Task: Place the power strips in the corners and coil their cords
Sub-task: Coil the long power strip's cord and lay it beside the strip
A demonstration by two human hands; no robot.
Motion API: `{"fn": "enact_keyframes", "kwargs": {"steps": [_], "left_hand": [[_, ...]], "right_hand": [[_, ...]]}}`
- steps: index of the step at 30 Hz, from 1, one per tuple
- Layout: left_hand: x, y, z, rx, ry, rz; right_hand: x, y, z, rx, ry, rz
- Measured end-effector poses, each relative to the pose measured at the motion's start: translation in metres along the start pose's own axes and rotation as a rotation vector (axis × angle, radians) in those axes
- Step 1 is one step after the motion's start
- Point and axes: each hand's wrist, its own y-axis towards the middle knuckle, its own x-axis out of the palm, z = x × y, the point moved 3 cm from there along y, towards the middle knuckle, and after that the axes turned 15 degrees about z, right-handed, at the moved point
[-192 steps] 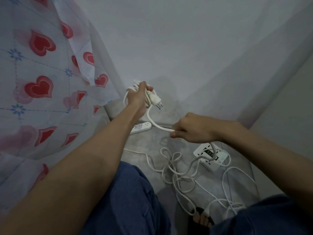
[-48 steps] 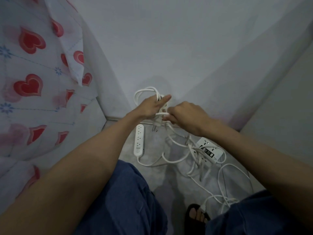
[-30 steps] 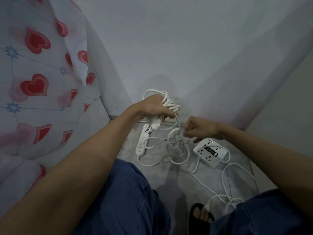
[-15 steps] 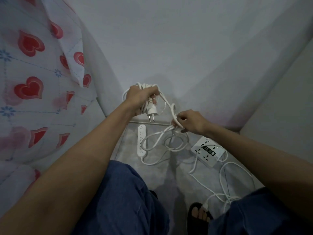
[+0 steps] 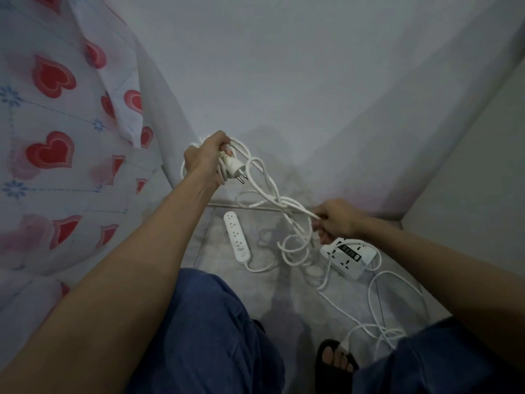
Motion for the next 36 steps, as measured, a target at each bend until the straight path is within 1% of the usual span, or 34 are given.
{"fn": "enact_keyframes", "kwargs": {"steps": [3, 6, 8, 10, 11, 12, 15, 16, 17, 20, 22, 24, 26, 27, 31, 32, 33, 34, 36], "left_hand": [[0.003, -0.001, 0.002, 0.053, -0.064, 0.030], [0.006, -0.005, 0.009, 0.123, -0.121, 0.083], [0.005, -0.005, 0.014, 0.152, -0.184, 0.148], [0.002, 0.001, 0.016, 0.135, -0.242, 0.189], [0.000, 0.005, 0.015, 0.097, -0.258, 0.170], [-0.001, 0.009, 0.012, 0.037, -0.253, 0.111], [0.000, 0.012, 0.000, -0.168, -0.148, -0.129], [0.002, 0.010, -0.005, -0.206, -0.106, -0.187], [0.006, 0.007, -0.008, -0.217, -0.063, -0.231], [0.019, -0.009, -0.008, -0.183, 0.019, -0.335], [0.025, -0.018, -0.007, -0.123, 0.091, -0.392], [0.026, -0.023, -0.006, 0.017, 0.210, -0.400], [0.024, -0.026, -0.008, 0.192, 0.384, -0.373], [0.021, -0.025, -0.009, 0.271, 0.476, -0.344], [0.003, -0.004, -0.013, 0.464, 0.743, -0.177], [-0.001, 0.002, -0.012, 0.484, 0.757, -0.135], [-0.005, 0.008, -0.010, 0.477, 0.715, -0.091], [-0.008, 0.012, -0.005, 0.451, 0.619, -0.041], [-0.016, 0.019, 0.007, 0.383, 0.390, 0.106]], "right_hand": [[0.004, -0.004, 0.010, 0.071, -0.119, -0.109], [0.007, -0.010, 0.016, 0.127, -0.162, -0.215], [0.007, -0.013, 0.019, 0.157, -0.169, -0.252], [0.005, -0.014, 0.023, 0.166, -0.181, -0.258], [0.003, -0.014, 0.023, 0.155, -0.195, -0.250], [0.000, -0.014, 0.022, 0.133, -0.210, -0.232], [-0.009, -0.015, 0.010, 0.049, -0.251, -0.195], [-0.011, -0.015, 0.004, 0.018, -0.247, -0.169], [-0.011, -0.014, -0.003, 0.017, -0.181, -0.148], [-0.005, -0.013, -0.025, 0.020, 0.093, -0.119], [-0.001, -0.011, -0.037, -0.036, 0.062, -0.143], [-0.001, -0.008, -0.041, -0.139, -0.121, -0.104], [-0.004, -0.005, -0.038, -0.184, -0.295, -0.019], [-0.007, -0.003, -0.033, -0.158, -0.343, -0.001], [-0.026, -0.001, 0.004, 0.063, -0.503, -0.033], [-0.031, -0.002, 0.014, 0.111, -0.555, -0.058], [-0.037, -0.005, 0.025, 0.170, -0.598, -0.081], [-0.042, -0.008, 0.036, 0.228, -0.638, -0.110], [-0.051, -0.017, 0.065, 0.366, -0.693, -0.219]]}}
